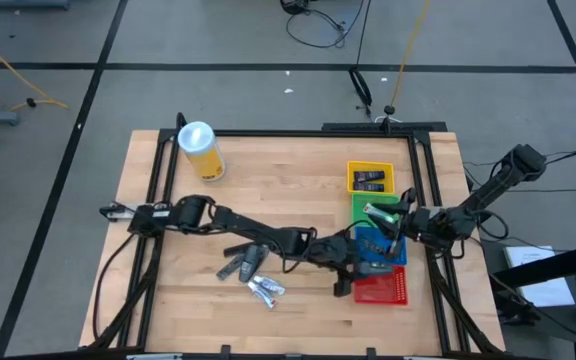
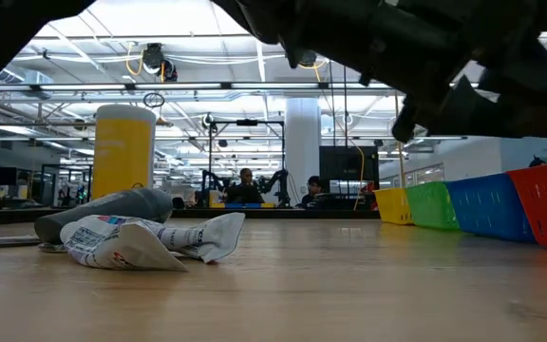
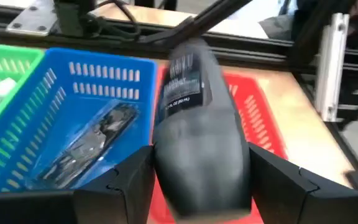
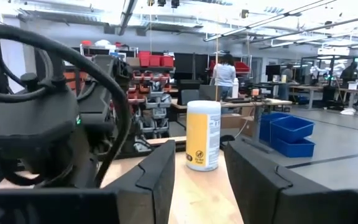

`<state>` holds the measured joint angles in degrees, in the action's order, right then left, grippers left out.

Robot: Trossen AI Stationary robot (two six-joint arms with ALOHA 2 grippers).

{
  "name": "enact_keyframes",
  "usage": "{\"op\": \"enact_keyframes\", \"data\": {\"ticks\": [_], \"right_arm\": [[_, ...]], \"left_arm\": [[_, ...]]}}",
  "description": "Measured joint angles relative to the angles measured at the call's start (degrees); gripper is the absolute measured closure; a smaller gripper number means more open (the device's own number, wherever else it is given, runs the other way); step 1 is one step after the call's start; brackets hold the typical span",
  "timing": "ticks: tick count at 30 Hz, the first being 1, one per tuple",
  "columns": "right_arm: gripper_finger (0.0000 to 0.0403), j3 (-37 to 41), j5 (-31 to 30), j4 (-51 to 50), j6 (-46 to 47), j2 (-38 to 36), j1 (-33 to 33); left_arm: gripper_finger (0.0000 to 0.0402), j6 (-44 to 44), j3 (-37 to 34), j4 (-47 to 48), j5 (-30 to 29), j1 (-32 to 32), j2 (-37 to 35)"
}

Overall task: Pick & Place Travel size toiletries
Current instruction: Put the gray deodorant roll on bottle into the orange bin

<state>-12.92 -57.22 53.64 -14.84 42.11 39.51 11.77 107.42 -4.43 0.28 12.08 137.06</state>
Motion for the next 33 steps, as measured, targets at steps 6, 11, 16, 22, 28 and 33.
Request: {"op": "enact_keyframes", "data": {"ticks": [6,11,16,22,28,33], "right_arm": [[0.0271,0.7,0.0,-0.1,0.6,0.2,0.0],[0.0271,0.7,0.0,0.1,0.9,0.3,0.0],[0.0271,0.7,0.0,-0.2,2.1,0.3,0.0],[0.0271,0.7,0.0,-0.4,2.2,0.3,0.0],[0.0271,0.7,0.0,-0.3,2.3,0.5,0.0],[0.0271,0.7,0.0,-0.8,3.6,1.4,0.0]], "left_arm": [[0.0175,2.1,0.6,-1.6,-0.4,1.3,0.9],[0.0175,1.9,0.5,-2.0,-0.6,1.6,1.2],[0.0174,1.9,0.5,-3.2,-0.8,1.2,1.1],[0.0173,-0.7,0.5,-3.5,1.4,1.1,1.1],[0.0173,-1.6,0.5,-2.7,2.3,1.1,1.1],[0.0155,-1.6,0.5,-2.8,5.4,0.1,1.1]]}}
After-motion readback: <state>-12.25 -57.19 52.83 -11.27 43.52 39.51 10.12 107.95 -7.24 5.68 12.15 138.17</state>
